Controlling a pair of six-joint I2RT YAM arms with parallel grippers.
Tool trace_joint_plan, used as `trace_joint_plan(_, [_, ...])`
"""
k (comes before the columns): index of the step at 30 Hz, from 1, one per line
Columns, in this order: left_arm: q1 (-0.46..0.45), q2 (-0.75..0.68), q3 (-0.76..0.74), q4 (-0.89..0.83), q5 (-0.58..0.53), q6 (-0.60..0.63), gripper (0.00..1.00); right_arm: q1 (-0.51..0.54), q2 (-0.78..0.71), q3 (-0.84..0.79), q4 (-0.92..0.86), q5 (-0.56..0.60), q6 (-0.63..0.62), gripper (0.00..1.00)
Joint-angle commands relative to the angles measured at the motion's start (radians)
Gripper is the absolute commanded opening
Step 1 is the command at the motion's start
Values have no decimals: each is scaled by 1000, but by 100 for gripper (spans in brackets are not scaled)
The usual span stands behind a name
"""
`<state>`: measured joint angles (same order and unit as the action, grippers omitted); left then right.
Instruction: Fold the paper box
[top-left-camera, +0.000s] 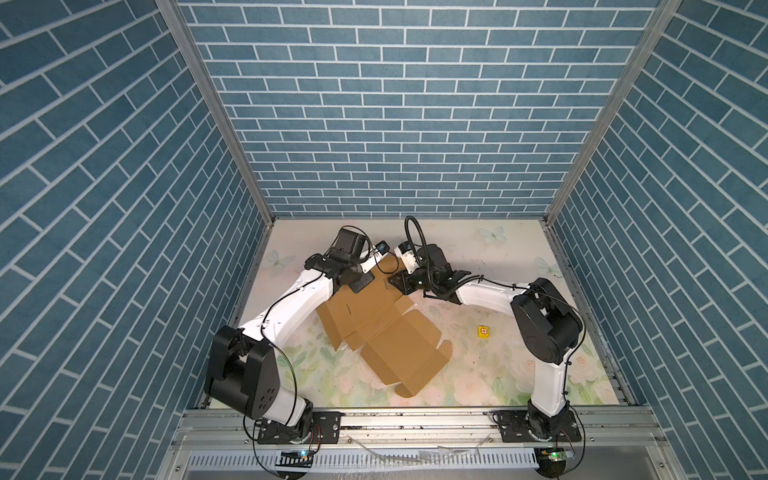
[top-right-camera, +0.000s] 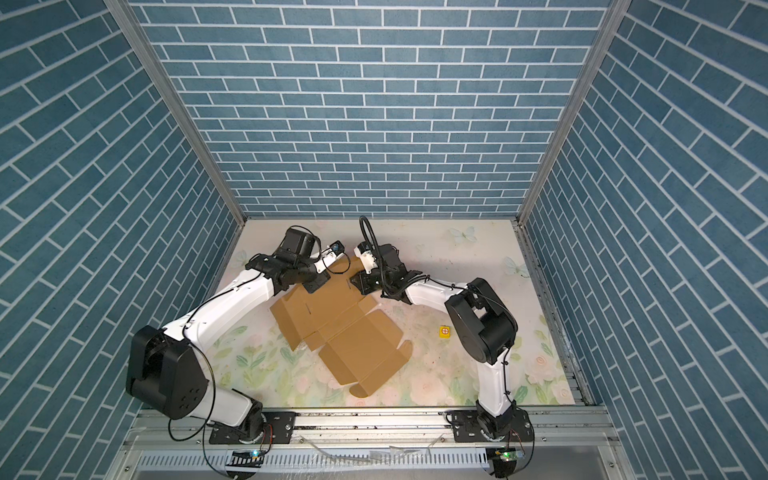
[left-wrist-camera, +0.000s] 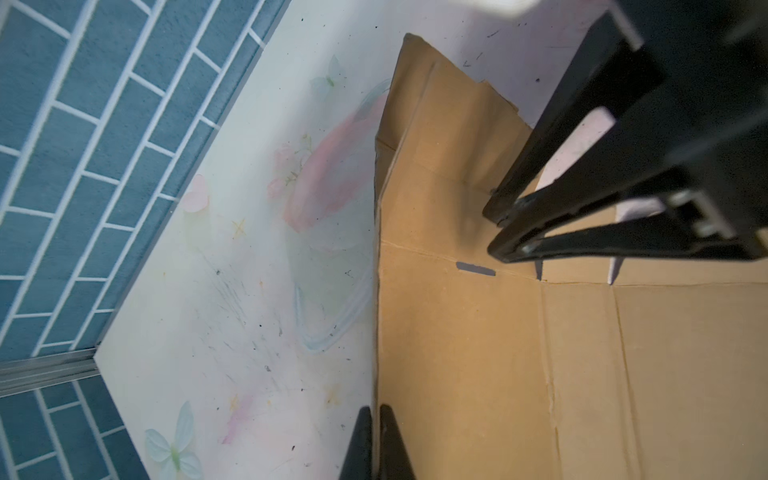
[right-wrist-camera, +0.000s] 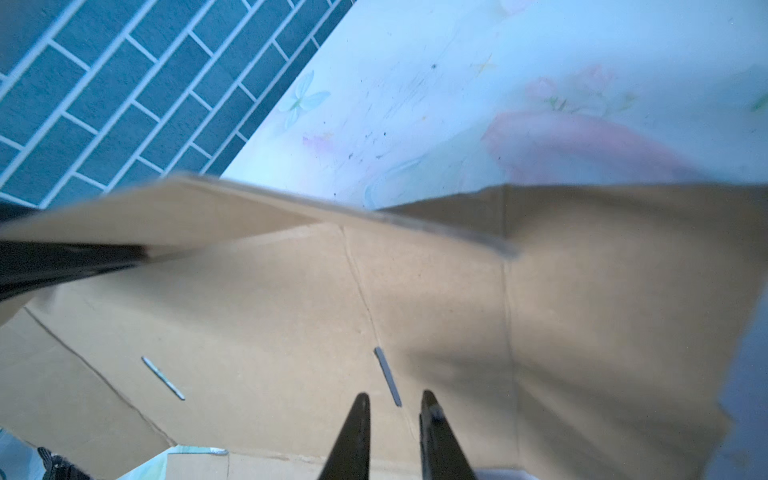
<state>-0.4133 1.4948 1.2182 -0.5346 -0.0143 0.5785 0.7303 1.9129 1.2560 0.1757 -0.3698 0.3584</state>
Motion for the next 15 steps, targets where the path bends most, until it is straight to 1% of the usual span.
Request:
trace_joint_plan(1, [-4, -26, 24, 74, -34, 96, 0, -55, -98, 34, -81, 35, -21, 24])
trace_joint_plan(5, [-4, -9, 44, 175, -43, 165, 0, -101, -158, 74, -156, 61, -42, 24])
trace_joint_plan(9, [-4, 1, 39, 315, -42, 251, 0, -115, -172, 160, -262, 87, -73, 24])
trace_joint_plan(12, [-4, -13, -10, 458, -28, 341, 0, -121, -172, 199, -301, 112, -66, 24])
trace_joint_plan(15, [-4, -36, -87, 584, -2, 425, 0, -126, -166, 218, -304, 124, -32, 24])
